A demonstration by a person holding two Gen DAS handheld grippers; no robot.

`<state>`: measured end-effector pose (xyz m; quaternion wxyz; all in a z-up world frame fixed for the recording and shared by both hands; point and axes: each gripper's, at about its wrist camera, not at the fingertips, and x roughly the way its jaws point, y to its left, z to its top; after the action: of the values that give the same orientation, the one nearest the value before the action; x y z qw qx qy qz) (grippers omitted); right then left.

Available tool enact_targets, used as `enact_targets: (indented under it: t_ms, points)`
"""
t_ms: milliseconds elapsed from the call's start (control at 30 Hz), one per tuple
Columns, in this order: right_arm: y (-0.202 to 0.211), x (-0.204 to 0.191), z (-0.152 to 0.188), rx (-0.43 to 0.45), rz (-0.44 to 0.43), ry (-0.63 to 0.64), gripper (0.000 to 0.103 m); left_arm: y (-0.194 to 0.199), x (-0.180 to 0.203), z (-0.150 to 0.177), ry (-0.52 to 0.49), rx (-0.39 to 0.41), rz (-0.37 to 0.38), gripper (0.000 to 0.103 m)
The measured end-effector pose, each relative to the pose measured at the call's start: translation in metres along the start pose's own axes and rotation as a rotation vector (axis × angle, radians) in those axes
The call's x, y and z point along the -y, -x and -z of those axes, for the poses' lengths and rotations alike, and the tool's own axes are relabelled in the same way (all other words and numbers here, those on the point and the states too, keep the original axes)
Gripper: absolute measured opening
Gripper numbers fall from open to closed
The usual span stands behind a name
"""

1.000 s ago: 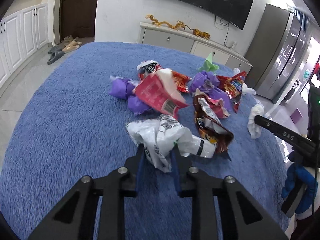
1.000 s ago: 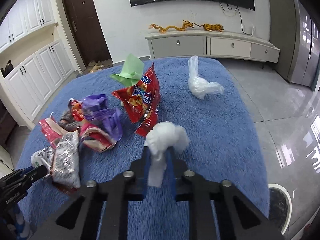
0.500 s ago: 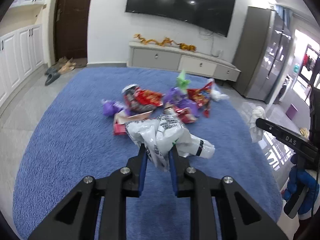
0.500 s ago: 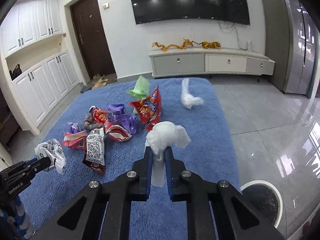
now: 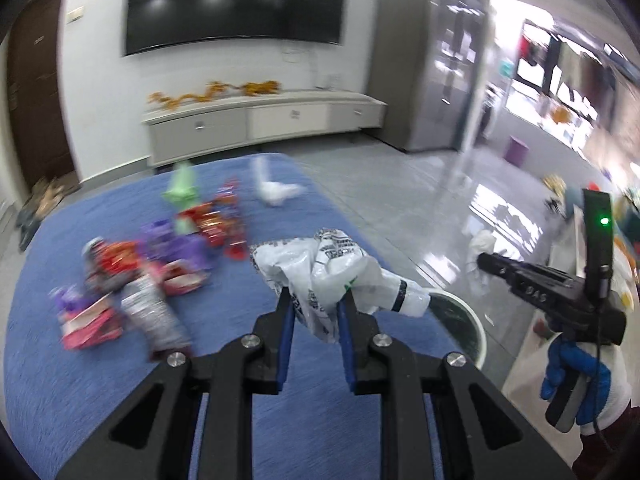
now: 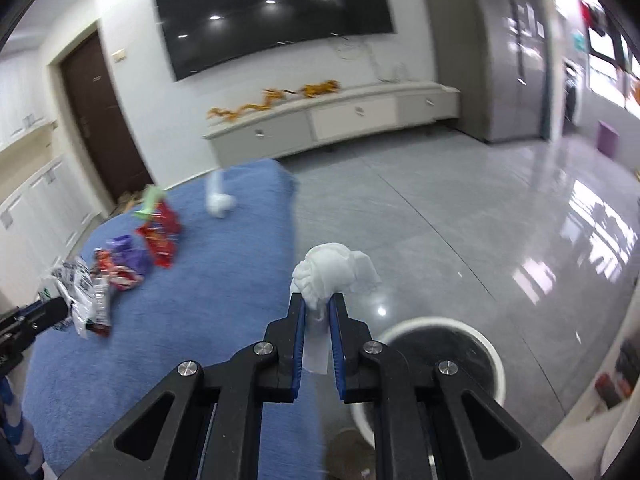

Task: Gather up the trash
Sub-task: 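Carry both white items over the bin and open both tools to drop them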

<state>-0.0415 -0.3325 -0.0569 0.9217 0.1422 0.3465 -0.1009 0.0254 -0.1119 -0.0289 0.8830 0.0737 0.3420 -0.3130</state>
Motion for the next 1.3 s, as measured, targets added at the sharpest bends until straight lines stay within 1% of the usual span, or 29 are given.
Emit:
enact_targets:
  t_ms: [33,200,300,333,400,467,533,567,667,733,800,867,900,967,1133,1233,1300]
  points:
    - [-0.003,0.013,0.004,-0.011,0.022,-0.019,0.012,-0.010,0.014,-0.004,-0.030,-0.010,0.015,0.020]
    - [-0.013,0.059,0.021,-0.060,0.069,-0.102,0.012,-0.050,0.064,-0.017,-0.099,-0.068,0.082,0.020]
    - [-0.021,0.081,0.029,-0.098,0.089,-0.140,0.012,-0.073,0.089,-0.021,-0.120,-0.107,0.115,0.020]
    - [-0.023,0.087,0.032,-0.109,0.092,-0.153,0.014,-0.083,0.098,-0.022,-0.124,-0.128,0.131,0.020]
    - [-0.029,0.101,0.036,-0.129,0.101,-0.182,0.015,-0.101,0.110,-0.024,-0.127,-0.159,0.148,0.022]
    - [-0.034,0.116,0.040,-0.146,0.106,-0.210,0.021,-0.116,0.120,-0.025,-0.126,-0.184,0.166,0.023]
    - [-0.039,0.129,0.044,-0.157,0.118,-0.238,0.035,-0.130,0.132,-0.027,-0.122,-0.206,0.196,0.023]
    - [-0.041,0.134,0.046,-0.164,0.127,-0.249,0.037,-0.137,0.137,-0.029,-0.121,-0.213,0.205,0.023]
    - [-0.042,0.147,0.048,-0.176,0.144,-0.272,0.038,-0.154,0.150,-0.031,-0.102,-0.247,0.253,0.035]
    - [-0.040,0.152,0.050,-0.182,0.162,-0.285,0.039,-0.166,0.156,-0.030,-0.088,-0.275,0.287,0.040]
    - [-0.036,0.160,0.053,-0.183,0.180,-0.299,0.041,-0.175,0.161,-0.029,-0.079,-0.299,0.314,0.049]
    - [-0.031,0.167,0.055,-0.184,0.201,-0.313,0.042,-0.179,0.165,-0.029,-0.063,-0.313,0.332,0.054]
    - [-0.029,0.169,0.056,-0.183,0.213,-0.320,0.042,-0.181,0.166,-0.029,-0.058,-0.319,0.336,0.057]
    - [-0.028,0.168,0.055,-0.180,0.226,-0.325,0.042,-0.183,0.169,-0.029,-0.058,-0.319,0.330,0.059]
    - [-0.018,0.169,0.052,-0.158,0.244,-0.321,0.043,-0.175,0.163,-0.032,-0.049,-0.310,0.331,0.060]
    - [-0.012,0.163,0.046,-0.139,0.245,-0.304,0.043,-0.159,0.157,-0.035,-0.050,-0.269,0.294,0.060]
    - [-0.008,0.157,0.041,-0.122,0.243,-0.289,0.043,-0.144,0.149,-0.040,-0.046,-0.221,0.247,0.060]
